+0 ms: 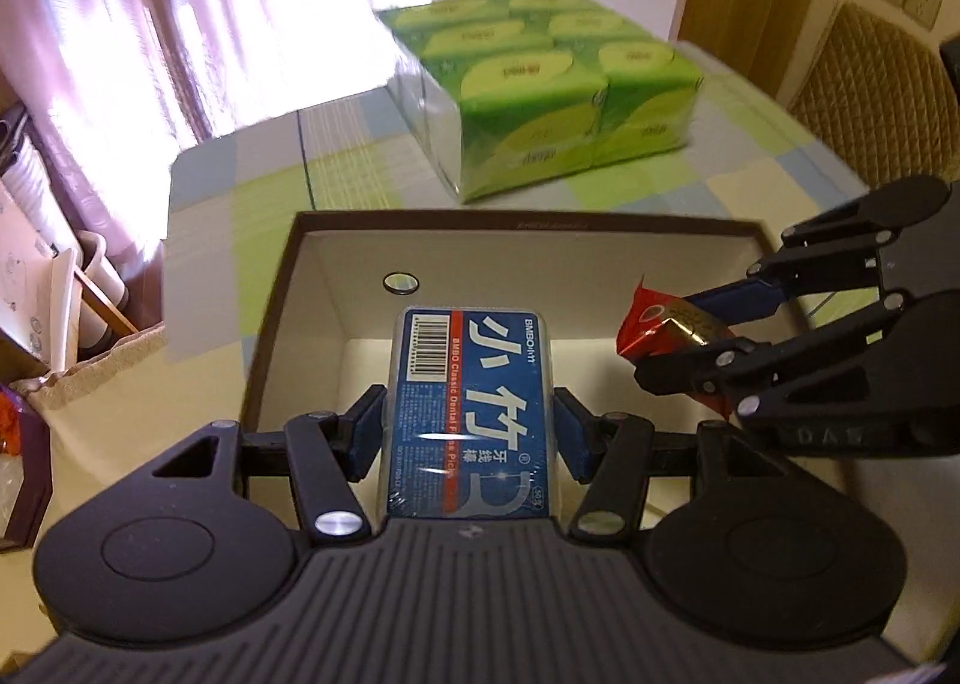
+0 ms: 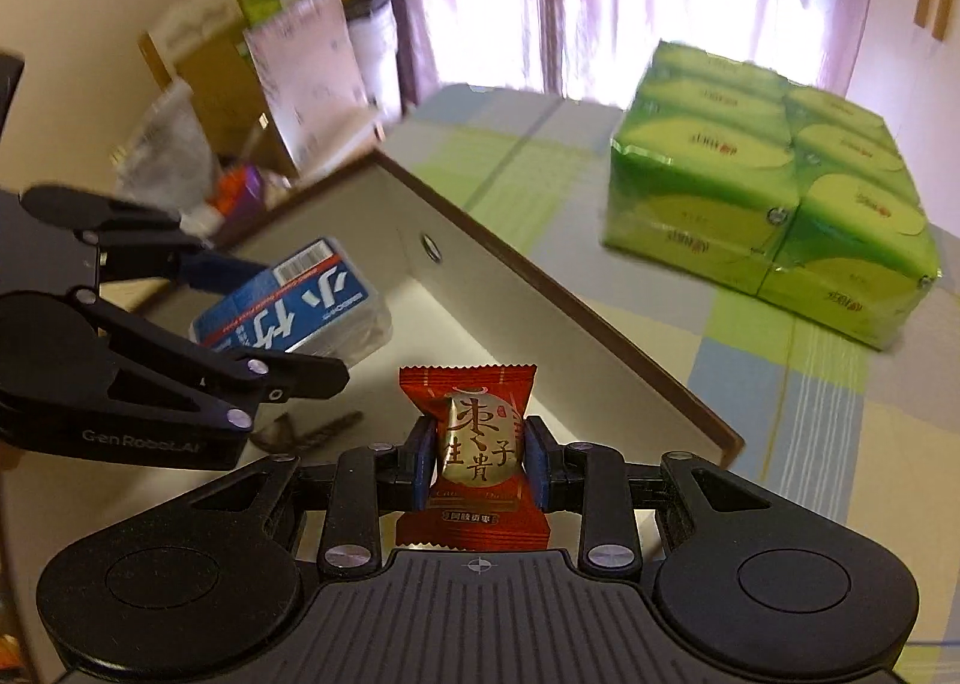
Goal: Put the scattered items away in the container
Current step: 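Carry the toothpaste box and red candy in both tools over the brown box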
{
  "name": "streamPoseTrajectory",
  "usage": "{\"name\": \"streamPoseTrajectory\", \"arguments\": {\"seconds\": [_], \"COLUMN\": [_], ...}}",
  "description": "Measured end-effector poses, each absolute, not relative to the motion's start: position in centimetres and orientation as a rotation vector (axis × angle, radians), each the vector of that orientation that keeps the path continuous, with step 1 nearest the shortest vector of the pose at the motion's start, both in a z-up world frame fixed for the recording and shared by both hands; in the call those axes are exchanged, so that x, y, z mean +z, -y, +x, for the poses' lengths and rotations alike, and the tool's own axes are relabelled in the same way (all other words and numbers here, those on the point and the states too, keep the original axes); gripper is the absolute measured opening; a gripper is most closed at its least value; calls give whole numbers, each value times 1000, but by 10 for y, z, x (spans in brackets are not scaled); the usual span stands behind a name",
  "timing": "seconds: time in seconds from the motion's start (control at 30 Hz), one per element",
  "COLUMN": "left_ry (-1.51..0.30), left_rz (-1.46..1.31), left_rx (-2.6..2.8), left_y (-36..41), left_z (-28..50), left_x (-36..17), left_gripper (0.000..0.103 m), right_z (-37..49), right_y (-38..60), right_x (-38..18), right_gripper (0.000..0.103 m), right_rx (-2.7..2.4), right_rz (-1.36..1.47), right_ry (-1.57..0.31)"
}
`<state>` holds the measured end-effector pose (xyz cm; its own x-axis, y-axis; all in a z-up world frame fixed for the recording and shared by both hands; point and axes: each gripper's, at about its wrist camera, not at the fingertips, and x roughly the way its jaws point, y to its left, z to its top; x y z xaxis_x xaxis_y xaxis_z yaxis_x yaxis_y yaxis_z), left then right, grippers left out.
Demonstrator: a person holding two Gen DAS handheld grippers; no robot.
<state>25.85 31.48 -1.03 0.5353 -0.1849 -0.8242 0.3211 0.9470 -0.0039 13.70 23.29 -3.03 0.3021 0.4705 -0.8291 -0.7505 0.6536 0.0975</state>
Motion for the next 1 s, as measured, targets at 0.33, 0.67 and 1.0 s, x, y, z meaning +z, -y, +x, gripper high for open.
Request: {"name": "streamPoseTrajectory", "arguments": {"seconds": [0.33, 0.67, 1.0], "left_ry": [-1025, -1030, -1028], "left_rz": [200, 234, 211], "left_rx": [-323, -343, -329], "left_y": [-310, -301, -304], "left_z": [295, 302, 289], "left_x": [-53, -66, -53], "left_gripper": [53, 55, 70], "right_z": [151, 151, 139], "right_y": [-250, -249, -247], "right_x": [-59, -65, -52], "right_gripper": [34, 34, 35], "right_rx": [789, 793, 860], "right_rz": [-462, -509, -517], "right_ry": [-1036, -1032, -1033]}}
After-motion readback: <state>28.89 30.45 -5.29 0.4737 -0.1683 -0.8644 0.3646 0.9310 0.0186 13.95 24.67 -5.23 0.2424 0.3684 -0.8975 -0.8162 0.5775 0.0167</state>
